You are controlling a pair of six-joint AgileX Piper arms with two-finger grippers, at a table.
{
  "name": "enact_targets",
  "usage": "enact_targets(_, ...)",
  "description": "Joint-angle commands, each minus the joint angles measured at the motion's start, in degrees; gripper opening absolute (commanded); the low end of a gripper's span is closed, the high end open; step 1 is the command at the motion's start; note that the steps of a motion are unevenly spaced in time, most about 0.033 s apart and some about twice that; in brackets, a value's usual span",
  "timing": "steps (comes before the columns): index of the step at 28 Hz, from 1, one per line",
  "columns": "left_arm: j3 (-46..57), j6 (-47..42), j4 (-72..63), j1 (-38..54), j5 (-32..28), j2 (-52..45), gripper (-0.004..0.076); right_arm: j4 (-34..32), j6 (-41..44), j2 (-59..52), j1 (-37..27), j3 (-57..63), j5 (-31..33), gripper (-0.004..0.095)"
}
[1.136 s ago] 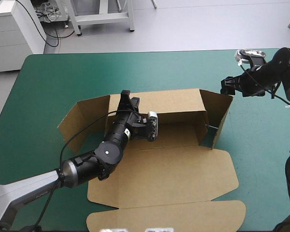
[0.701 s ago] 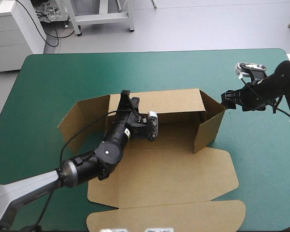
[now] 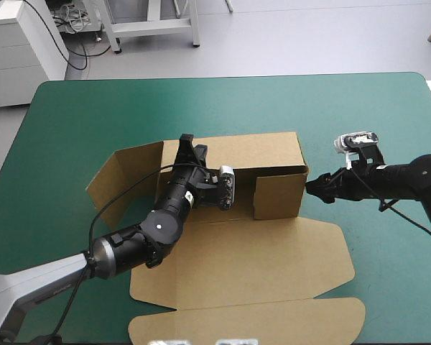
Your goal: Fold the box
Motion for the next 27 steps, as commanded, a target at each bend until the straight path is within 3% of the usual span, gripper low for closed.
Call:
enact_targets(1, -1.29, -0.42, -0.24, -0.19, 1.9, -1.62, -0.0008, 7.01, -8.65, -3.56, -0.3, 1.97, -1.64, 0.0697)
enact_targets(4, -1.29, -0.42, -0.24, -0.19, 1.9, -1.62, -0.0008, 10.88, -13.78, -3.95, -0.3, 3.61, -1.9, 0.0697)
enact_targets(10, -1.29, -0.42, -0.24, -0.19, 1.9, -1.62, -0.0008, 12.54, -16.63, -3.95, -0.3, 5.27, -2.23, 0.0698)
enact_targets(15, -1.29, -0.42, -0.24, -0.19, 1.9, -1.62, -0.0008, 10.84, -16.29, -3.95, 5.83, 5.41, -6.38, 0.0697)
enact_targets(27, -1.29, -0.42, -0.24, -0.19, 1.9, -1.62, -0.0008, -2.89, 5.23, -8.32, 25.62, 11.97, -40.6, 0.0697)
